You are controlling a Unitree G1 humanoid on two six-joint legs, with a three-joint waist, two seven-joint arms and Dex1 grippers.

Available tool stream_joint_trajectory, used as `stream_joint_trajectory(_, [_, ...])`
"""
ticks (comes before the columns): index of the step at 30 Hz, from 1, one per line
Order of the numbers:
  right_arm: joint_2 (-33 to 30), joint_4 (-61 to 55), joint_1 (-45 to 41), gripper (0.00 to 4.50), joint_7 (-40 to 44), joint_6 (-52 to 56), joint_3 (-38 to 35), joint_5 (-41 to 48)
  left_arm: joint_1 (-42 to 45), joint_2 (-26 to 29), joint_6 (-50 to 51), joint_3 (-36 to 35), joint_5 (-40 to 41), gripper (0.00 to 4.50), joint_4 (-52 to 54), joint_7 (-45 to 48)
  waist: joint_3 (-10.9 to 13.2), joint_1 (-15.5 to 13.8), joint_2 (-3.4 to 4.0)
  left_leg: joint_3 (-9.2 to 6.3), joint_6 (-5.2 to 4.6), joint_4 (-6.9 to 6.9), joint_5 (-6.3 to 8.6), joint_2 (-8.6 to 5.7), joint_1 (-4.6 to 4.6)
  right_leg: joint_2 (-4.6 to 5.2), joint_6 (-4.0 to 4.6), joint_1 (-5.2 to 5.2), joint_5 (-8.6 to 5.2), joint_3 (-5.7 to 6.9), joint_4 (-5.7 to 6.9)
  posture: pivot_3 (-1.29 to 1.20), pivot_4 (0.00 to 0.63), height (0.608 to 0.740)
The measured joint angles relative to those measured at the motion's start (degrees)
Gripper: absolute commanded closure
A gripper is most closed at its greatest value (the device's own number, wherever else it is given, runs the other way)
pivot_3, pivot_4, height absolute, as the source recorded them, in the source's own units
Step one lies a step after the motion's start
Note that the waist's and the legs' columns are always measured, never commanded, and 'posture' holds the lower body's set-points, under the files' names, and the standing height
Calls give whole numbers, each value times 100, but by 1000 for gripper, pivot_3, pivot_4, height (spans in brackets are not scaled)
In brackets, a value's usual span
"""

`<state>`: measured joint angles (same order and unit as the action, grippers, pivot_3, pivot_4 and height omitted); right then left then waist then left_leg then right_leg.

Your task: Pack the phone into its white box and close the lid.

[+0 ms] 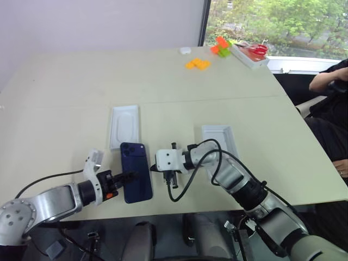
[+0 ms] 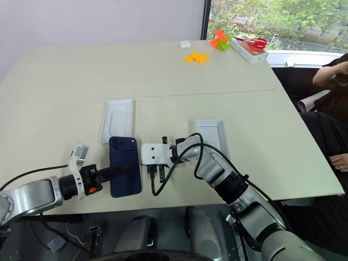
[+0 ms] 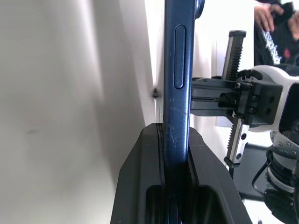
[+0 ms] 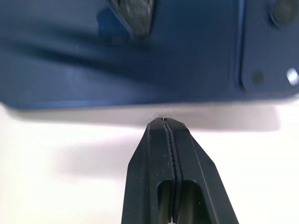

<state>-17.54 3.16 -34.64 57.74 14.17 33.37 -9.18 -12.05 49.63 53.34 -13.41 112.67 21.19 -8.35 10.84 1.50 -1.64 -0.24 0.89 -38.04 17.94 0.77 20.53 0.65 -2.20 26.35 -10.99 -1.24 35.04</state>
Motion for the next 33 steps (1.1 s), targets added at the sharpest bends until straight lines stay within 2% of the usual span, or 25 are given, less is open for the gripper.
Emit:
stream_joint_trajectory(3, [0, 232, -230, 4500, -129, 126, -230, 19, -524, 3, -21, -704, -12, 4485, 41, 230, 7, 8, -5, 2, 1, -1, -1, -1, 3, 2, 2, 2, 1, 0, 0, 0, 150, 727])
stream_joint_trajectory(4, [19, 287, -326, 4247, -124, 201, -359, 85, -736, 10, -31, -1016, -19, 4500, 18, 288, 8, 16, -6, 1, 1, -1, -1, 0, 4, 2, 2, 3, 1, 0, -1, 0, 150, 727])
stream_joint_trajectory(6, [37, 331, -433, 3615, -101, 302, -543, 197, -941, 24, -50, -1379, -36, 4500, -40, 350, 9, 24, -5, 0, 1, -1, 0, 0, 6, 2, 3, 4, 1, 1, -1, 0, 150, 727])
stream_joint_trajectory(10, [340, 490, -620, 1627, -183, 206, -552, 256, -1298, 31, -29, -1946, -118, 4500, -335, 517, 11, 81, -5, -1, 1, 0, 0, 1, 19, 2, 6, 14, -1, 2, -2, 0, 150, 727])
stream_joint_trajectory(13, [578, 680, -832, 1627, -222, 10, -448, 243, -1415, 45, -5, -2194, -265, 4500, -500, 666, 12, 104, -7, -2, 1, 0, 0, 5, 26, 4, 8, 19, 0, 2, -2, 0, 150, 727])
stream_joint_trajectory(24, [1628, 2406, -1597, 1627, -626, -335, -159, -130, -1479, -26, 18, -2275, -455, 4500, -514, 723, 9, 102, -13, -7, 9, -5, -5, 8, 76, 16, 34, 56, 18, 8, 0, 0, 150, 727])
stream_joint_trajectory(27, [1719, 2770, -1750, 2510, -755, -414, -102, -286, -1467, -42, 18, -2274, -467, 4500, -507, 721, 8, 103, -14, -7, 14, -5, -8, 6, 81, 23, 34, 61, 19, 11, 0, 0, 150, 727])
stream_joint_trajectory(31, [1732, 2864, -1867, 4438, -830, -490, -105, -413, -1440, -69, 17, -2274, -467, 4500, -456, 704, 6, 103, -18, -7, 14, -5, -8, 4, 81, 25, 34, 61, 19, 13, 0, 0, 150, 727])
stream_joint_trajectory(33, [1686, 2828, -1856, 4438, -762, -495, -99, -422, -1405, -81, 14, -2273, -467, 4500, -433, 691, 5, 103, -19, -8, 14, -5, -8, 4, 80, 24, 33, 61, 19, 14, 3, 0, 150, 727])
